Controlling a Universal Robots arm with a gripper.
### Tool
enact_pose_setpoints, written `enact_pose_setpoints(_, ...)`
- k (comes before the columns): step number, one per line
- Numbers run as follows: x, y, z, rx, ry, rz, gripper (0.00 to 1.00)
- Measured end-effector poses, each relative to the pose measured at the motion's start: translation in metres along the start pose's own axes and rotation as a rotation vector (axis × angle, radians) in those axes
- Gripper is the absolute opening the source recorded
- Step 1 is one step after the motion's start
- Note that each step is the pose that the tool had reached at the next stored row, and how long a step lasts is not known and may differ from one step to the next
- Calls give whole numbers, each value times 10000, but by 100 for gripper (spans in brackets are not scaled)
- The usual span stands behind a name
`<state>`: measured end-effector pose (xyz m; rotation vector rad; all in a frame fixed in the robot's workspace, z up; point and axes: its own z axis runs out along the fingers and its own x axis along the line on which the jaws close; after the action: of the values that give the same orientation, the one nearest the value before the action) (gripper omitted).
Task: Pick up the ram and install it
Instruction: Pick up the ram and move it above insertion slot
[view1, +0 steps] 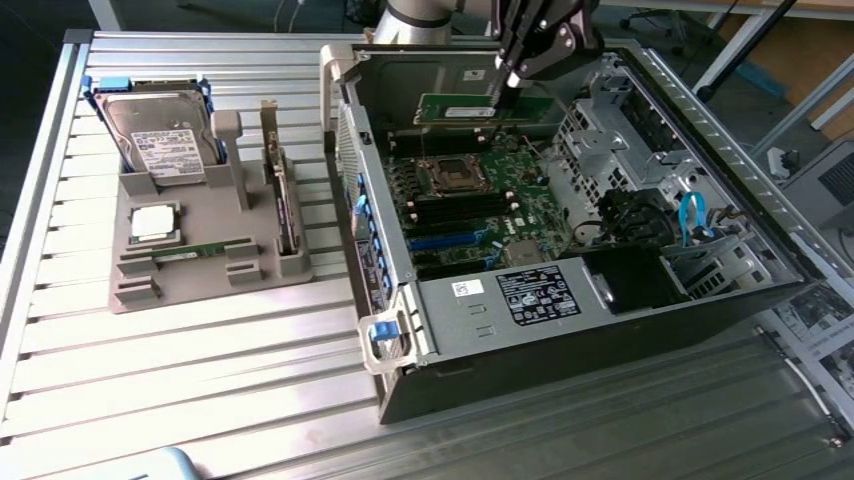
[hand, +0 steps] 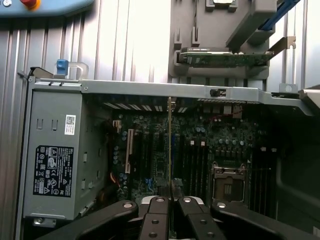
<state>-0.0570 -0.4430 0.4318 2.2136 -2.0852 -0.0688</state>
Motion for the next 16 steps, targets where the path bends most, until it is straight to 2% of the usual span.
enact_pose_setpoints(16, 14, -220, -23, -37, -1, -2, 13)
